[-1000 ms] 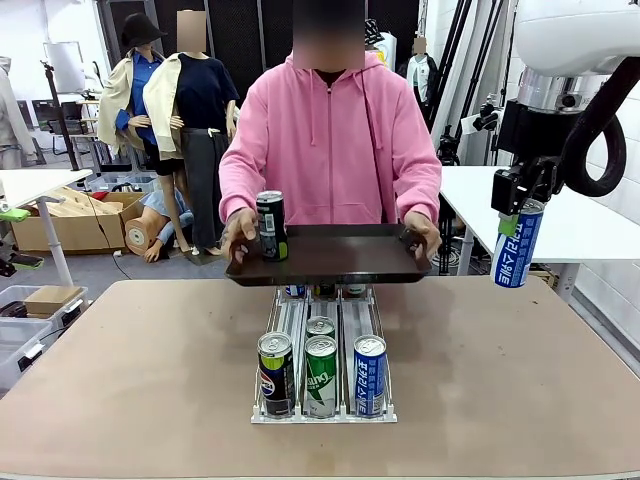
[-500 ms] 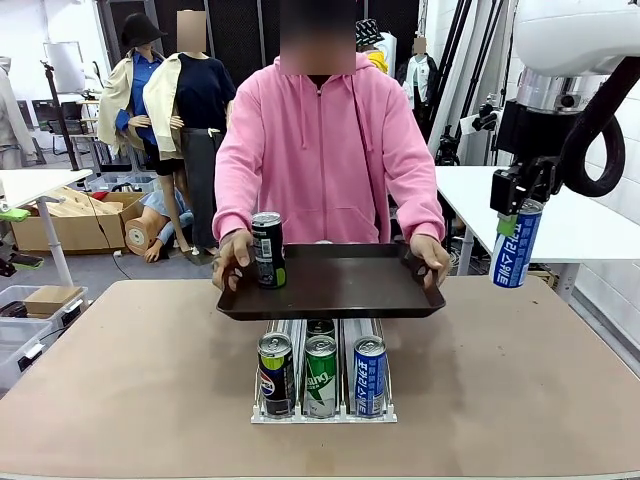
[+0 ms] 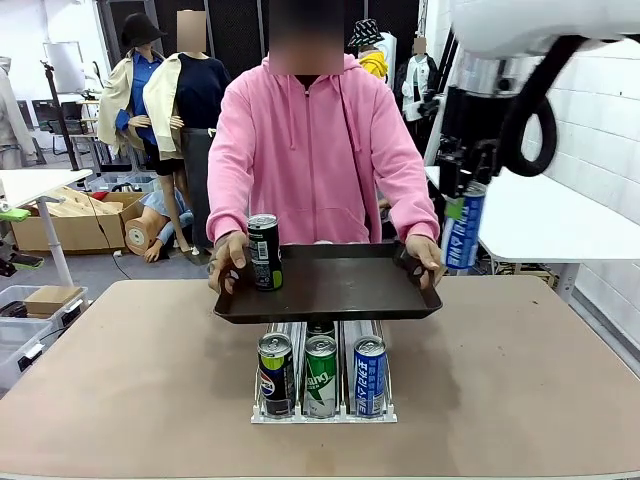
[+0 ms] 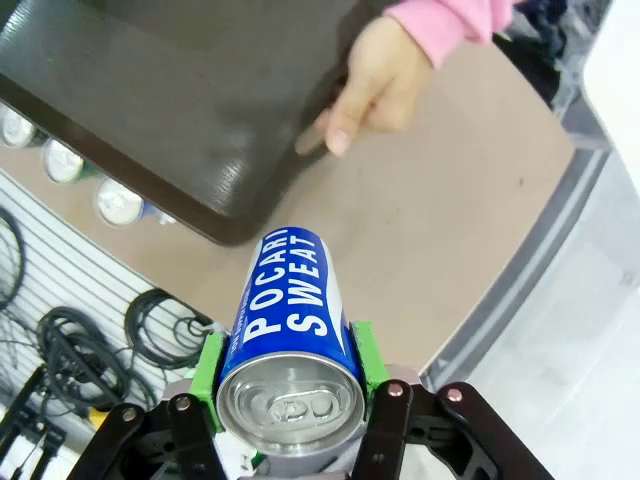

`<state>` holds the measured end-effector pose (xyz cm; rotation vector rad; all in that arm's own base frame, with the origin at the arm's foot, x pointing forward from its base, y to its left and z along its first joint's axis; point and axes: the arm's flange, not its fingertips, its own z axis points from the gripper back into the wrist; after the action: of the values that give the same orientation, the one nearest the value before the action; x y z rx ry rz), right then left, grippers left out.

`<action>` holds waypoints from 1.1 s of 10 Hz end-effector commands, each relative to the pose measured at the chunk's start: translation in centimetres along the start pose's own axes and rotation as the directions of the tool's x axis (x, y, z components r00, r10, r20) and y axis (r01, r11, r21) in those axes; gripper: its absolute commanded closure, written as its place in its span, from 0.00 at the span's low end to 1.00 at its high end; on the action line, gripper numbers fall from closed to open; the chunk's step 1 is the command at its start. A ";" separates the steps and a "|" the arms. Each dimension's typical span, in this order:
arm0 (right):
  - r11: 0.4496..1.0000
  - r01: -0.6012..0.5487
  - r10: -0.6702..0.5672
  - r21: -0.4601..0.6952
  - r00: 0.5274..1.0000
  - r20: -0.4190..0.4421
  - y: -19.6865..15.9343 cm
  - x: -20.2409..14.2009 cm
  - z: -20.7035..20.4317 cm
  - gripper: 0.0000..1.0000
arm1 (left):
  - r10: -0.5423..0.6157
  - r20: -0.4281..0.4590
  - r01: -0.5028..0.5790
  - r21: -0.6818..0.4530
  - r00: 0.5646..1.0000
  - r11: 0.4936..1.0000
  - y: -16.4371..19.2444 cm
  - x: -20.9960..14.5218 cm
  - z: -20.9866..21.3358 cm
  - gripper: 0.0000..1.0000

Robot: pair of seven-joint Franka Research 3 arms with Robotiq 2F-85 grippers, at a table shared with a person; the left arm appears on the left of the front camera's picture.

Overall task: Retrieve and hand over the desired beverage to the person.
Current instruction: Place the picked can on the Handle tray extended by the person.

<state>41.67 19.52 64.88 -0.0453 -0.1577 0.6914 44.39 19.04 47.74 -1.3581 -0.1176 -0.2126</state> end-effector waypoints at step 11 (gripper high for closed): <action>0.979 -0.120 0.131 0.166 0.990 -0.052 0.7 17.8 -5.8 0.81 | 0.000 0.011 0.000 0.014 1.000 1.000 -0.1 -0.4 -0.2 0.00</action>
<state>54.50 30.78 60.27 0.0795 -0.0561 0.8265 44.34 19.00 47.74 -1.3586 -0.1180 -0.2126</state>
